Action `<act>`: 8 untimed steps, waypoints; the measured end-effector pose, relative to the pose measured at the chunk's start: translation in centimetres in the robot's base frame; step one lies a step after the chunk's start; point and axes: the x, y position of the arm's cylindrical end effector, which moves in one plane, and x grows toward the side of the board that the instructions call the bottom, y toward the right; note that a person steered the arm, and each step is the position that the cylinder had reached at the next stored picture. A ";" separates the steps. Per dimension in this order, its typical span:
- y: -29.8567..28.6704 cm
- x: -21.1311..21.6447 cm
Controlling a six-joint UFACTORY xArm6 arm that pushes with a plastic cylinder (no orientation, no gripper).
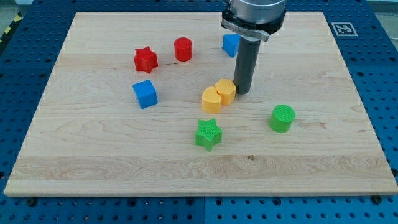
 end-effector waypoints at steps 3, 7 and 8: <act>3.3 -8.3; -2.7 -12.9; -2.7 -16.1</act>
